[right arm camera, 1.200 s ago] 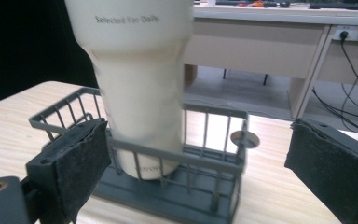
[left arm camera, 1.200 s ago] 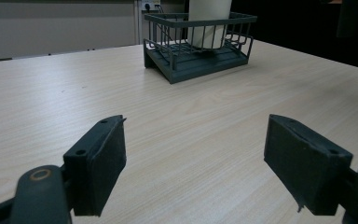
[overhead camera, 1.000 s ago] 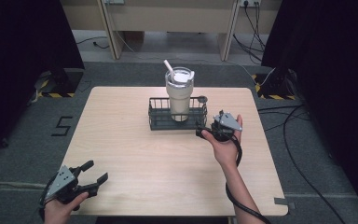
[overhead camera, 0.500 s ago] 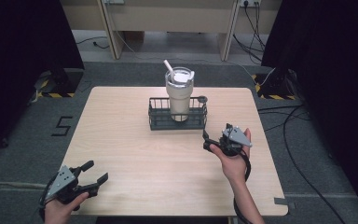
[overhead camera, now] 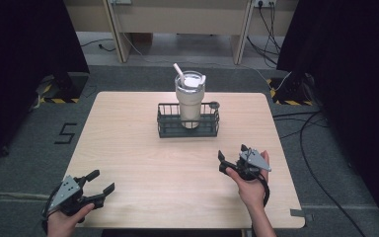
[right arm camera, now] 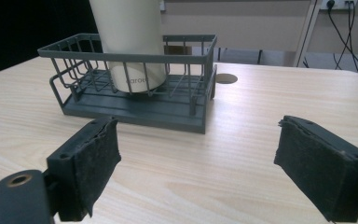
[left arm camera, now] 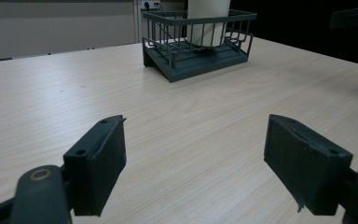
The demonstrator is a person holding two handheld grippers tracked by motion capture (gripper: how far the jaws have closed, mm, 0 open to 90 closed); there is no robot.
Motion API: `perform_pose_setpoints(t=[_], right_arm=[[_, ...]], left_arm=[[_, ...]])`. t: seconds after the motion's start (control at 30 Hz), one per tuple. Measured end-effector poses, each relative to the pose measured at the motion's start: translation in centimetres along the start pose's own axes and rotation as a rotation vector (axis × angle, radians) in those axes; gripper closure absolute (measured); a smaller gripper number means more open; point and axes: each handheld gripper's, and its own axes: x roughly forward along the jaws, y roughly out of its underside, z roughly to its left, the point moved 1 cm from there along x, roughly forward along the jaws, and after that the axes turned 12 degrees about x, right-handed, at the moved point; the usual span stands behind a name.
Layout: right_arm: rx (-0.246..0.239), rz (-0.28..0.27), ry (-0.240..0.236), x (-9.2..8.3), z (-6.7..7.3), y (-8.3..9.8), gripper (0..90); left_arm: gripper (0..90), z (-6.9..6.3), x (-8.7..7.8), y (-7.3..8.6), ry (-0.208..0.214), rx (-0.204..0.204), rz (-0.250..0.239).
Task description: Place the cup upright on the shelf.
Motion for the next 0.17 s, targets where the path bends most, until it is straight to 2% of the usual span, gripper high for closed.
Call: perform_pose_setpoints(t=[0.17], right_arm=[[0.017, 0.009, -0.01, -0.28, -0.03, 0.37, 13.7]], left_arm=[[20.0, -0.03, 0.06, -0.04, 0.001, 0.003, 0.001]])
